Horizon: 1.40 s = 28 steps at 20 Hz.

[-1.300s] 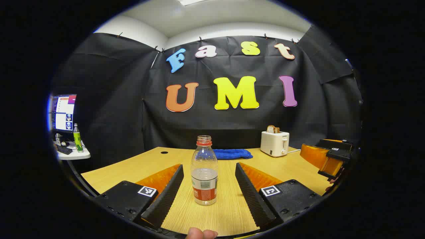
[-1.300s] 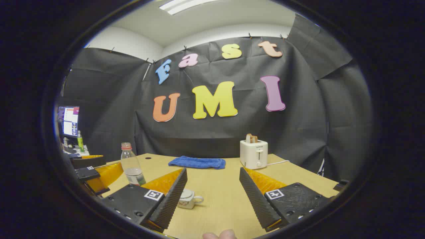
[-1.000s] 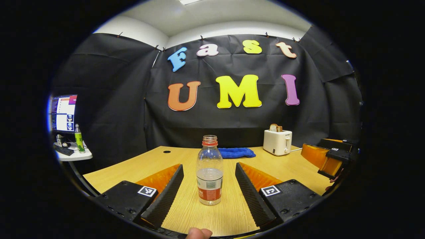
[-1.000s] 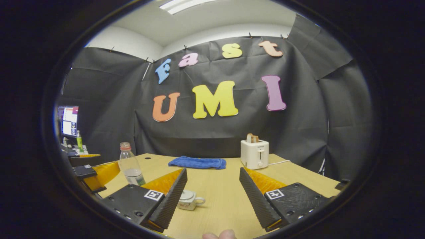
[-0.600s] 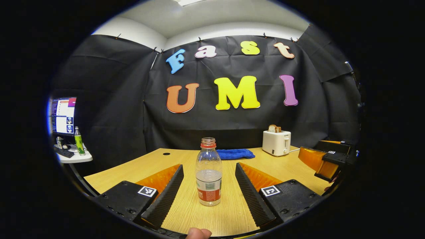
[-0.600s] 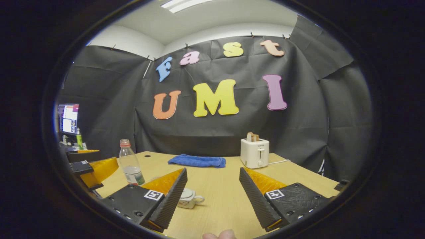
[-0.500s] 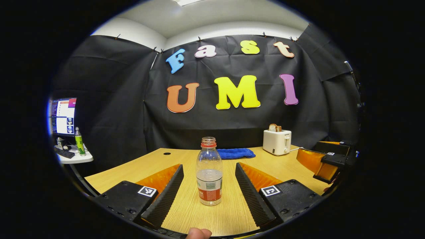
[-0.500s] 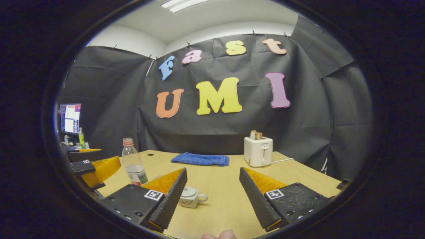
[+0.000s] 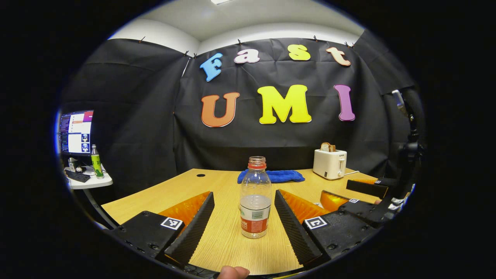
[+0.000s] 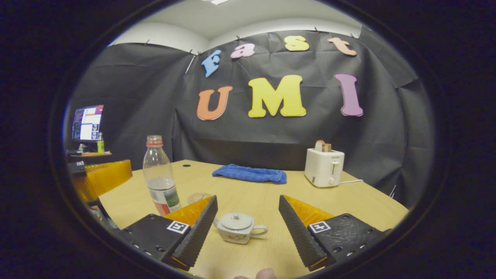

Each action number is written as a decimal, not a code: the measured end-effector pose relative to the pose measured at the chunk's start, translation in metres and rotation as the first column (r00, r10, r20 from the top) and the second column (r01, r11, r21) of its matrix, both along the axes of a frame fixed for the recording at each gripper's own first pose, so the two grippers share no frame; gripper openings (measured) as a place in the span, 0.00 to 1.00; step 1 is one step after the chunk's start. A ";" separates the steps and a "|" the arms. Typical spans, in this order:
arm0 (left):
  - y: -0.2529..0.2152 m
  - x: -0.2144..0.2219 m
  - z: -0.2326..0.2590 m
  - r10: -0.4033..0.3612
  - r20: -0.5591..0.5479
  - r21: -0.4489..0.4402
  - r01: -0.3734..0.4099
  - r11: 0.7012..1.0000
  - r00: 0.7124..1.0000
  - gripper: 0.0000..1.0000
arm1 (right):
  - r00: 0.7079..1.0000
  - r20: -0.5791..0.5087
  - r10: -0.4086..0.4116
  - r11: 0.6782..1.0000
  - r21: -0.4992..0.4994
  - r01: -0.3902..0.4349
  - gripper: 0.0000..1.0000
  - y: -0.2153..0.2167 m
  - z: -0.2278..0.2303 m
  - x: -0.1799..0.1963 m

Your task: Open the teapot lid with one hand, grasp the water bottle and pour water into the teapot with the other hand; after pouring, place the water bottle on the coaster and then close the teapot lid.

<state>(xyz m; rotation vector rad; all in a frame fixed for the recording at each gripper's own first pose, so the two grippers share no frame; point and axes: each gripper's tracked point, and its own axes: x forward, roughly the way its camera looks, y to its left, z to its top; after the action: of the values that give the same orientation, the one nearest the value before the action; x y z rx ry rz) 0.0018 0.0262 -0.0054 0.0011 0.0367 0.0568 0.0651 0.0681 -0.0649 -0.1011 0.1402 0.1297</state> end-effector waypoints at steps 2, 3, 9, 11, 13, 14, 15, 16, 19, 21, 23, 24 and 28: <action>0.004 0.002 -0.002 0.004 -0.004 -0.005 -0.004 1.000 1.000 0.98 | 1.000 -0.028 -0.002 1.000 -0.023 0.002 0.95 0.003 -0.014 0.010; 0.005 0.003 -0.003 0.007 -0.008 -0.007 -0.007 1.000 1.000 0.98 | 0.999 -0.043 0.004 1.000 -0.025 -0.005 0.95 0.005 -0.019 0.017; 0.014 0.006 -0.006 0.017 -0.020 -0.012 -0.017 1.000 1.000 0.98 | 0.994 -0.102 0.026 0.999 -0.033 -0.030 0.70 0.015 -0.035 0.033; 0.013 0.006 -0.008 0.017 -0.029 -0.009 -0.017 1.000 0.999 0.98 | 0.992 -0.124 0.033 0.999 -0.037 -0.038 0.56 0.017 -0.040 0.036; 0.013 0.006 -0.010 0.014 -0.040 -0.017 -0.014 1.000 0.999 0.98 | 0.992 -0.120 0.031 0.999 -0.031 -0.035 0.41 0.018 -0.040 0.037; 0.014 0.005 -0.010 0.012 -0.041 -0.023 -0.013 1.000 0.999 0.98 | 0.993 -0.115 0.025 0.999 -0.032 -0.029 0.21 0.016 -0.039 0.039; 0.014 0.006 -0.009 0.010 -0.036 -0.026 -0.011 1.000 0.999 0.98 | 0.992 -0.127 0.026 0.999 -0.035 -0.031 0.12 0.017 -0.044 0.039; 0.014 0.007 -0.009 0.008 -0.035 -0.026 -0.009 1.000 0.999 0.98 | 0.991 -0.126 0.033 0.999 -0.036 -0.037 0.07 0.017 -0.044 0.038; 0.014 0.008 -0.014 0.002 -0.044 -0.028 -0.003 1.000 0.999 0.98 | 0.990 -0.129 0.048 0.997 -0.057 -0.056 0.01 0.020 -0.045 0.040; 0.011 0.009 -0.019 -0.014 -0.056 -0.031 0.012 0.999 0.998 0.98 | 0.991 -0.123 0.055 0.995 -0.076 -0.064 0.01 0.020 -0.043 0.040; 0.007 0.010 -0.027 -0.035 -0.075 -0.035 0.032 0.999 0.997 0.98 | 0.990 -0.119 0.069 0.995 -0.067 -0.078 0.00 0.023 -0.040 0.040; 0.006 0.010 -0.031 -0.046 -0.088 -0.038 0.043 0.998 0.995 0.98 | 0.991 -0.110 0.073 0.995 -0.062 -0.080 0.00 0.023 -0.037 0.040; 0.000 0.008 -0.049 -0.086 -0.127 -0.053 0.080 0.995 0.988 0.98 | 0.995 -0.055 0.085 0.994 -0.063 -0.088 0.00 0.024 -0.014 0.037</action>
<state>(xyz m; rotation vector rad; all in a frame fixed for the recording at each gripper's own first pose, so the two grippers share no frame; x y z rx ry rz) 0.0100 0.0257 -0.0541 -0.0413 0.1674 -0.0273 0.1019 0.0926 -0.0786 -0.1694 0.1922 0.2142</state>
